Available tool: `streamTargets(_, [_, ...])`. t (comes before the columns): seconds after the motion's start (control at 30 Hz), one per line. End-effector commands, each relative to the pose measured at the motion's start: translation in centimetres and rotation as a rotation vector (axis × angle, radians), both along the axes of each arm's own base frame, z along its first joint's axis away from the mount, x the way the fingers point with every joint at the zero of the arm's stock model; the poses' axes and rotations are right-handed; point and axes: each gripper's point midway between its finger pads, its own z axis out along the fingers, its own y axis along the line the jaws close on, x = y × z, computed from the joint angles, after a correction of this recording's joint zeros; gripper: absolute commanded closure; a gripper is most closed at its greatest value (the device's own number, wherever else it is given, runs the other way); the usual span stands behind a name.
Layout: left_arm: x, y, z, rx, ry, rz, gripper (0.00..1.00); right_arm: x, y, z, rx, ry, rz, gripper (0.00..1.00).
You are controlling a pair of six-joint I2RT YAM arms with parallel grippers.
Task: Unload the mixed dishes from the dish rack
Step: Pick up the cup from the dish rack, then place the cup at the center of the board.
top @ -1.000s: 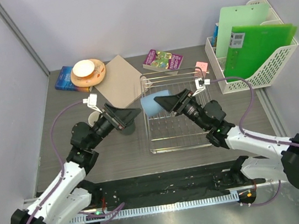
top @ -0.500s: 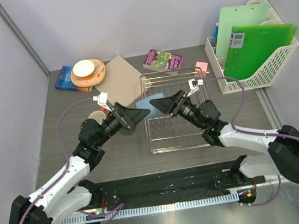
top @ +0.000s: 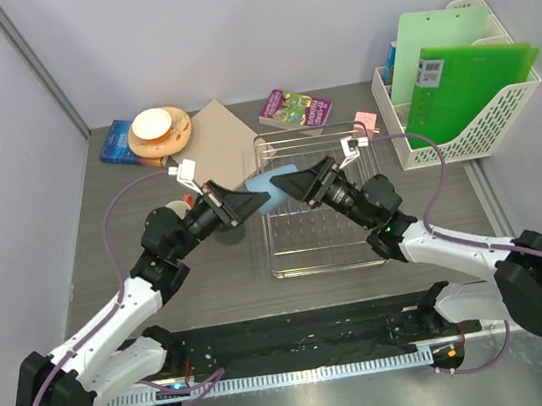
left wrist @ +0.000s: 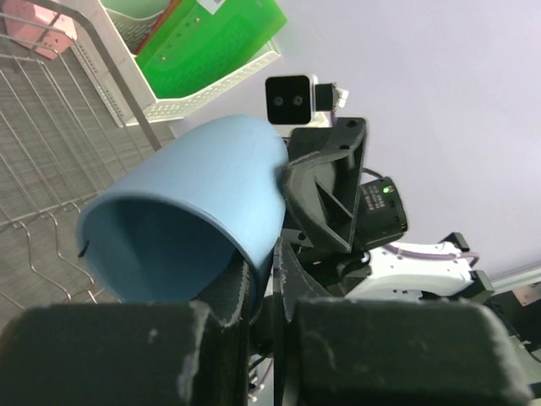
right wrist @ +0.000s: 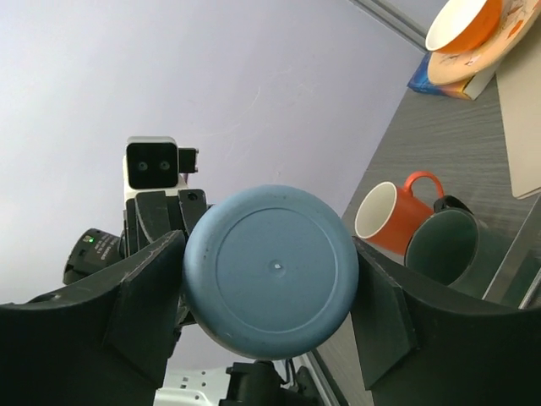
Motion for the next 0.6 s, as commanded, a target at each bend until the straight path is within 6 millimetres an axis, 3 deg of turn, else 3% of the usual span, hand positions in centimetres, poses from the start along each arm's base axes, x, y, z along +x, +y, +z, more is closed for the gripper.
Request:
streamTargets(0.0, [0.6, 0.4, 0.5, 0.127, -0.034, 0.045, 1.0, 0.4, 0.2, -3.4, -0.317, 0.042, -0.023, 0.13])
streamTargets(0.03, [0.8, 0.8, 0.4, 0.174, -0.04, 0.071, 1.0, 1.9, -0.8, -2.0, -0.361, 0.042, -0.128, 0.02])
streamTargets(0.07, [0.9, 1.3, 2.1, 0.196, -0.07, 0.099, 1.0, 2.7, -2.2, -2.1, -0.448, 0.029, -0.206, 0.0])
streamTargets(0.13, [1.7, 3.9, 0.2, 0.376, -0.042, 0.217, 1.0, 4.0, -5.6, -3.0, -0.606, 0.097, -0.371, 0.0])
streamTargets(0.17, [1.9, 5.0, 1.8, 0.406, -0.062, 0.268, 1.0, 4.3, -7.0, -2.3, -0.652, 0.072, -0.432, 0.0])
streamTargets(0.2, [1.7, 6.6, 0.0, 0.51, -0.01, 0.309, 1.0, 4.0, -8.4, -3.5, -0.732, 0.103, -0.462, 0.0])
streamTargets(0.23, [2.5, 8.7, 0.1, 0.584, -0.019, 0.414, 1.0, 4.0, -9.2, -2.9, -0.746, 0.098, -0.496, 0.0])
streamTargets(0.27, [2.7, 10.0, 1.4, 0.612, -0.027, 0.473, 1.0, 4.0, -10.6, -2.3, -0.768, 0.088, -0.558, 0.0])
streamTargets(0.33, [2.7, 13.5, -0.6, 0.776, 0.062, 0.589, 1.0, 3.7, -11.7, -2.9, -0.8, 0.101, -0.584, 0.0])
streamTargets(0.37, [2.6, 14.6, 0.0, 0.804, 0.078, 0.627, 1.0, 3.6, -12.0, -2.9, -0.803, 0.099, -0.589, 0.0])
streamTargets(0.43, [1.4, 16.9, -2.5, 0.952, 0.184, 0.656, 1.0, 3.1, -12.3, -3.6, -0.804, 0.102, -0.585, 0.0])
streamTargets(0.5, [0.6, 17.7, -4.5, 1.042, 0.27, 0.633, 1.0, 2.9, -12.2, -4.1, -0.8, 0.102, -0.57, 0.0])
streamTargets(0.57, [-0.4, 16.6, -6.6, 1.06, 0.335, 0.539, 1.0, 2.6, -12.2, -4.9, -0.805, 0.106, -0.56, 0.0])
